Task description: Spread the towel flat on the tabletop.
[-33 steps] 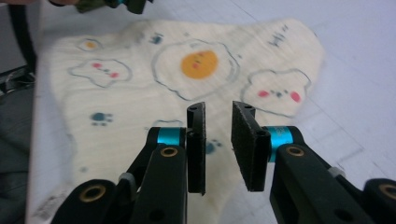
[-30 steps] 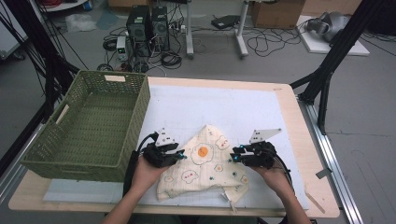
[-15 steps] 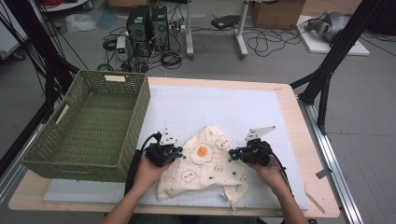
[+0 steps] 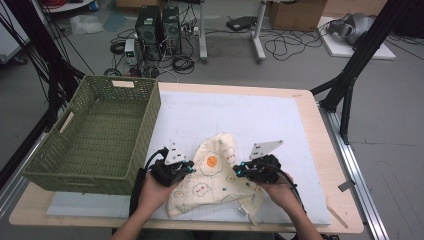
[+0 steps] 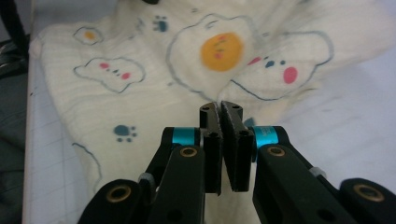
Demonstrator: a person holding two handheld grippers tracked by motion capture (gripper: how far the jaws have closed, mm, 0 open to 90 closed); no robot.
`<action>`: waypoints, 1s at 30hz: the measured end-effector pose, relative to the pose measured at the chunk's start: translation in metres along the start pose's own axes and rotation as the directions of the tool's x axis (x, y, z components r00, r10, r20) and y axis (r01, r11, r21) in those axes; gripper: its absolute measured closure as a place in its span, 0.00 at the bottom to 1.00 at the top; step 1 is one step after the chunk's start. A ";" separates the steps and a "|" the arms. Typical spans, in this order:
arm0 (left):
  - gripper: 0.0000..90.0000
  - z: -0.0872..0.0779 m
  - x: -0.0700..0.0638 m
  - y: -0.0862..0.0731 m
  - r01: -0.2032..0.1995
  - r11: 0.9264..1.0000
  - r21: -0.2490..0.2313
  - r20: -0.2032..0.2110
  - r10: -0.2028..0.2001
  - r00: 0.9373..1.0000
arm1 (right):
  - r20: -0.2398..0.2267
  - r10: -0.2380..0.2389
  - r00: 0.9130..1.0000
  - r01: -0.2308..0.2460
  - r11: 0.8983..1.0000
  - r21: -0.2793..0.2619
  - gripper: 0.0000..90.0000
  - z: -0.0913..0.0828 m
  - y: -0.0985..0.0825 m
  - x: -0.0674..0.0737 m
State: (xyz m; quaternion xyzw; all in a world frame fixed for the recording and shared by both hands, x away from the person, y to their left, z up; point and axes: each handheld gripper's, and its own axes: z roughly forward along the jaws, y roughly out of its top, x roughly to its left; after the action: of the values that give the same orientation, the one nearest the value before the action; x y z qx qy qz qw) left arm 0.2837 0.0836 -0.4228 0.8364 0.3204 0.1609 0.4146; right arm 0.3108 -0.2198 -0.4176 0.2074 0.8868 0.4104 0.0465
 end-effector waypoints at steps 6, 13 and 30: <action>0.96 0.014 -0.010 -0.005 -0.029 0.999 0.046 0.051 0.026 0.998 | -0.048 -0.031 0.998 0.034 0.997 0.064 0.96 0.029 -0.007 0.017; 0.97 0.020 -0.011 -0.009 -0.032 0.998 0.059 0.051 0.029 0.998 | -0.063 -0.017 0.998 0.018 1.000 0.006 0.89 0.011 -0.007 0.013; 0.98 -0.007 0.001 0.012 -0.010 0.994 -0.105 -0.146 -0.006 0.989 | 0.074 0.023 0.997 -0.020 0.999 -0.042 0.97 -0.020 -0.005 -0.005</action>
State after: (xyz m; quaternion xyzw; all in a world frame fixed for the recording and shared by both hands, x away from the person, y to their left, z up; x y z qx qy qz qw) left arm 0.2856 0.0828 -0.4090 0.7996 0.3401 0.2389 0.4335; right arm 0.3088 -0.2391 -0.4091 0.2311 0.8735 0.4209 0.0795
